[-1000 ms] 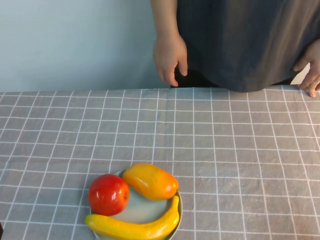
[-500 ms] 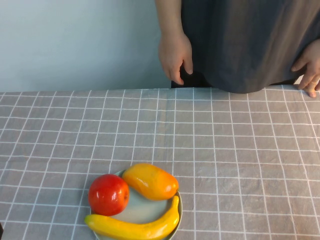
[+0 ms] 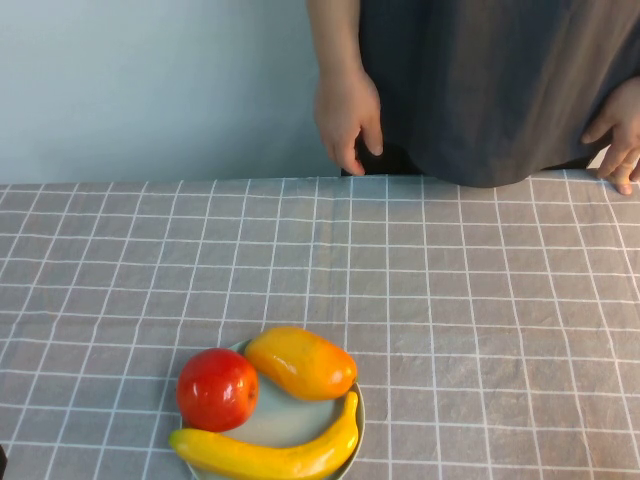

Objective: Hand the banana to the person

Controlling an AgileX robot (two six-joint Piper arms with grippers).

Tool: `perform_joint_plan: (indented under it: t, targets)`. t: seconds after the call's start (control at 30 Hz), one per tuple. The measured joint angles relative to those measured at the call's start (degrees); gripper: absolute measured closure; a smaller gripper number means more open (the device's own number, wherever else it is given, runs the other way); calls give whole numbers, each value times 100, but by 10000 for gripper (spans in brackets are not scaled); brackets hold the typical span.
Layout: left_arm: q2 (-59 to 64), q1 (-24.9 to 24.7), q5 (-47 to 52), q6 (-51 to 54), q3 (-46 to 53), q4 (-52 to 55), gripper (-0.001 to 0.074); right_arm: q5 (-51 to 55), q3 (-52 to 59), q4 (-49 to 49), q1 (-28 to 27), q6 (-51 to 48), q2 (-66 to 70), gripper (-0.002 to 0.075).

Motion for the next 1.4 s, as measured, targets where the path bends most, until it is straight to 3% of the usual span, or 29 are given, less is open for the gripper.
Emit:
perform_joint_plan:
  t: [0.3, 0.5, 0.6, 0.77, 0.93, 1.23, 1.4]
  targets:
    - [0, 0, -987, -1361, 11, -1566, 737, 0, 0, 0, 0, 0, 0, 733]
    - [0, 0, -1541, -1534, 11, -1974, 737, 0, 0, 0, 0, 0, 0, 733]
    - [0, 0, -1404, -1546, 11, -2160, 737, 0, 0, 0, 0, 0, 0, 733]
    - [10, 0, -19, -1406, -626, -2316, 737, 0, 0, 0, 0, 0, 0, 733]
    - [784, 0, 1580, -304, -1933, -2356, 737, 0, 0, 0, 0, 0, 0, 733]
    - [4051, -24, 4281, 3116, -3918, -2491, 738, 0, 0, 0, 0, 0, 0, 733]
    - [5767, -783, 4528, 4211, -4767, -2634, 738, 0, 0, 0, 0, 0, 0, 733]
